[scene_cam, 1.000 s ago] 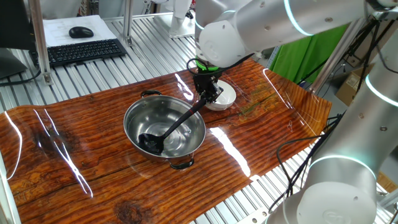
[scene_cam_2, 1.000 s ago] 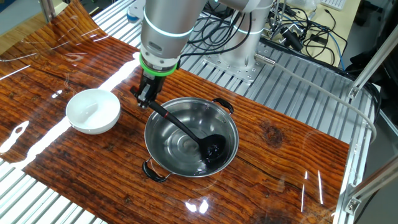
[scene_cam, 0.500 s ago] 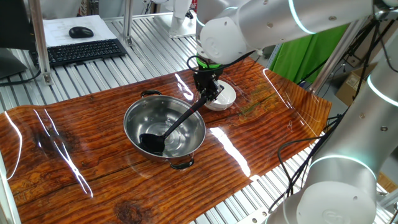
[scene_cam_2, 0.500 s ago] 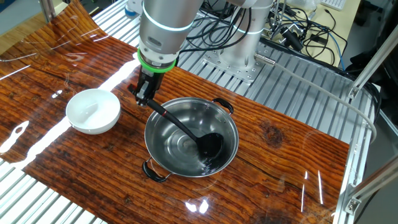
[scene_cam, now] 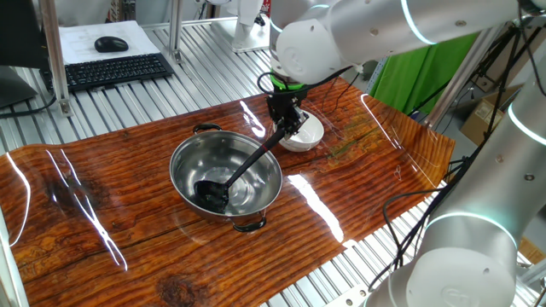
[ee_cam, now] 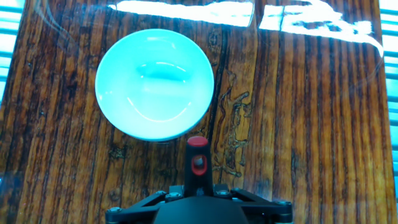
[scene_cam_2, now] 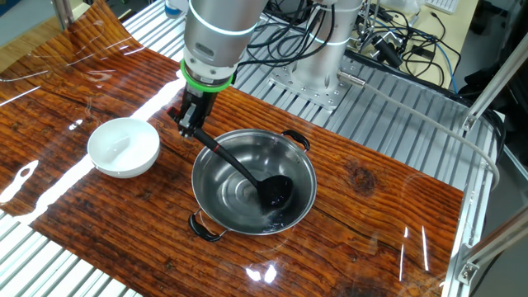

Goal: Scoop water with a large spoon from one bowl to another

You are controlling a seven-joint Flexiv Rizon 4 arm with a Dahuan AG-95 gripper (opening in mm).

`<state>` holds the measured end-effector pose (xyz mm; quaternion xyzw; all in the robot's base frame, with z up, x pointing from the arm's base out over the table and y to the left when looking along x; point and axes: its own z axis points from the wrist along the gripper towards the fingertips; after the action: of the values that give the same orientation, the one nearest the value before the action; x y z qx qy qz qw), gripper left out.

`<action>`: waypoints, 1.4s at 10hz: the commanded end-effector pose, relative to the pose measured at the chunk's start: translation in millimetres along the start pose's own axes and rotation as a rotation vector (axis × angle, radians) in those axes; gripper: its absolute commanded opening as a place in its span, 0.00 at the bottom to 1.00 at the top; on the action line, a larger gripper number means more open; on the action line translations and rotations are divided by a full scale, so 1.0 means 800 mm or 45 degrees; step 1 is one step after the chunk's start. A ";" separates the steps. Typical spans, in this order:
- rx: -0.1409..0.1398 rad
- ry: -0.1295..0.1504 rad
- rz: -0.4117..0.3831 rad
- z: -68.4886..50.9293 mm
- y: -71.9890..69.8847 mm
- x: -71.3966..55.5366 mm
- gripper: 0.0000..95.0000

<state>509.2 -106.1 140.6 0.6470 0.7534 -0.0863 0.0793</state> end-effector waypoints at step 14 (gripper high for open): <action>-0.004 0.009 -0.033 -0.024 0.014 -0.010 0.00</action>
<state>522.1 -107.4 161.4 0.6362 0.7633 -0.0826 0.0765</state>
